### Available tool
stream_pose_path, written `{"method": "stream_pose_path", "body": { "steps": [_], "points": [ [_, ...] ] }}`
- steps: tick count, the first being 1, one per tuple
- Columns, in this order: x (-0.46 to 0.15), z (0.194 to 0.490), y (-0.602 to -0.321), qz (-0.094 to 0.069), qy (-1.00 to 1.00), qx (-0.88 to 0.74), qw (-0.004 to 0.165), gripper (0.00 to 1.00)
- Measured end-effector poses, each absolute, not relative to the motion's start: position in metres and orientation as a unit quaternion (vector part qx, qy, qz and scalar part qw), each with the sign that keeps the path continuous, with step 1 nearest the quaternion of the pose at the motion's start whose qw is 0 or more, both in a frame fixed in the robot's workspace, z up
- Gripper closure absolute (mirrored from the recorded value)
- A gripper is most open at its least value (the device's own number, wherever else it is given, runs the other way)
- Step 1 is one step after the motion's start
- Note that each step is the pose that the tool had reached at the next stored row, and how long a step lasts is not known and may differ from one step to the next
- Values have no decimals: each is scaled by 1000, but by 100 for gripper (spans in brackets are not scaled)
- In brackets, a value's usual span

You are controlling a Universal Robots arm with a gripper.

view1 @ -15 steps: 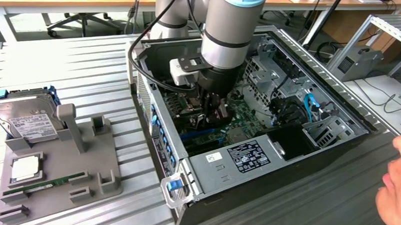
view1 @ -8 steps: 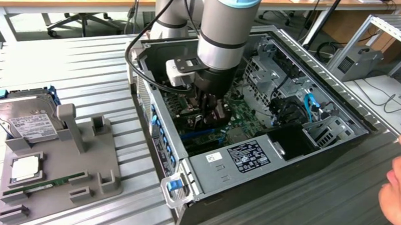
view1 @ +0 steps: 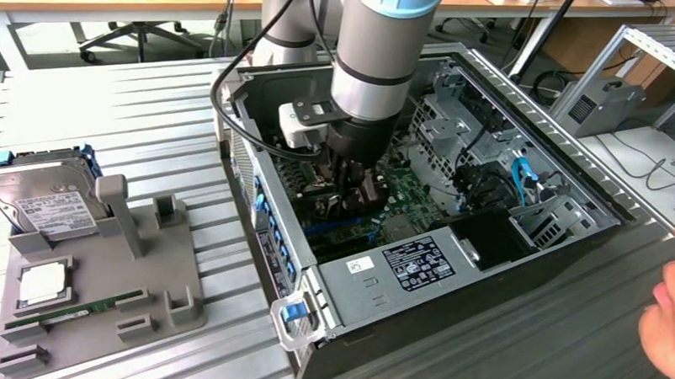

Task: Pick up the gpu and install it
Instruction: 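Insert the gpu into the slot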

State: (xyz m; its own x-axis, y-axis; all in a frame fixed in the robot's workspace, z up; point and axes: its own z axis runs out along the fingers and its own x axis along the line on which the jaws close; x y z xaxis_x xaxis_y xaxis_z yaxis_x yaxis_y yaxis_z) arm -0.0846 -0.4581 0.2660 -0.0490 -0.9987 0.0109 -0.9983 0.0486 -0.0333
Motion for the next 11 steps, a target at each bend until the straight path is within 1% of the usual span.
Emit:
{"method": "stream_pose_path", "body": {
  "steps": [11],
  "points": [
    [-85,258,-458,-16,724,-690,7,73]
  ]
}}
